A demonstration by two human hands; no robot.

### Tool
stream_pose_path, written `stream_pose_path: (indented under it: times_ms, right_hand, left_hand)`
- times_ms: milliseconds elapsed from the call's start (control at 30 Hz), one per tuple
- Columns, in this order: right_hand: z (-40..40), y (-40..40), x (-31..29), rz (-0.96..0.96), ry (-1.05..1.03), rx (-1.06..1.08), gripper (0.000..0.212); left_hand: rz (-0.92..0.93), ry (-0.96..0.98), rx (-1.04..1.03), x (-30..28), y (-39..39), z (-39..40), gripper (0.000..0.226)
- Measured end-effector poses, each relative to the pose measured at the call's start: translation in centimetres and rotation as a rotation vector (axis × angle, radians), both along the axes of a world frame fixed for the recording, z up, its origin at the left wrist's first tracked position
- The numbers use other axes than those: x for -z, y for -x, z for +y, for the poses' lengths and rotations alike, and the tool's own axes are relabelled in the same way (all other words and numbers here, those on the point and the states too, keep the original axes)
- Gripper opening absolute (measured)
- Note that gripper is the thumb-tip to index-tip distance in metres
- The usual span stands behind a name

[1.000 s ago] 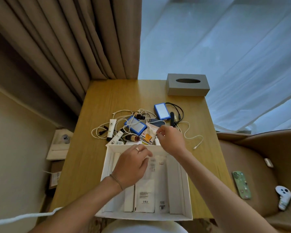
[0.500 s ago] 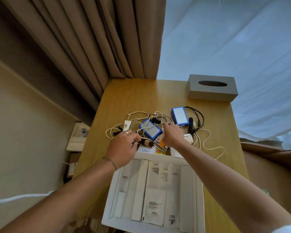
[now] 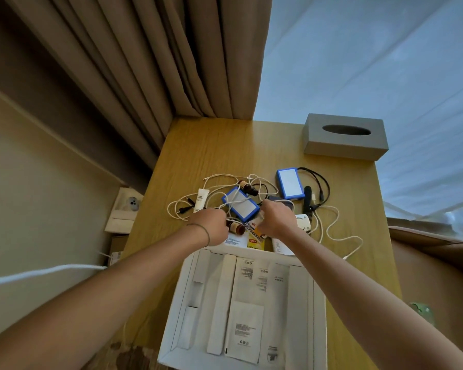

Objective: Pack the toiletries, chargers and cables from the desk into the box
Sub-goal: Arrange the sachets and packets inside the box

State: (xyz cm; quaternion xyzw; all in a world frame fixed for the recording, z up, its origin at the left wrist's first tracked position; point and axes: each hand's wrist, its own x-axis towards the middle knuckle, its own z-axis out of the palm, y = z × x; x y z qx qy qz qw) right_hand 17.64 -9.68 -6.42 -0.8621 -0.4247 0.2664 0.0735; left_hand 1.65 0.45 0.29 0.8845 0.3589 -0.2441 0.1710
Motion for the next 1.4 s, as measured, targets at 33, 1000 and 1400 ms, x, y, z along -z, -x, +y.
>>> stream_pose_path:
  times_ms: [33, 1000, 1400]
  right_hand:
    - [-0.2, 0.0, -0.2, 0.021, -0.015, 0.02, 0.04]
    - [-12.2, 6.6, -10.6, 0.809, -0.45, 0.698, 0.033]
    - [-13.9, 11.7, -4.9, 0.944, -0.173, 0.689, 0.029]
  left_hand:
    - [0.069, -0.037, -0.012, 0.4, -0.5, 0.2, 0.028]
    - [-0.552, 0.461, -0.578, 0.8, 0.6, 0.3, 0.024]
    - [-0.966, 0.491, -0.566, -3.3, 6.2, -3.1, 0.03]
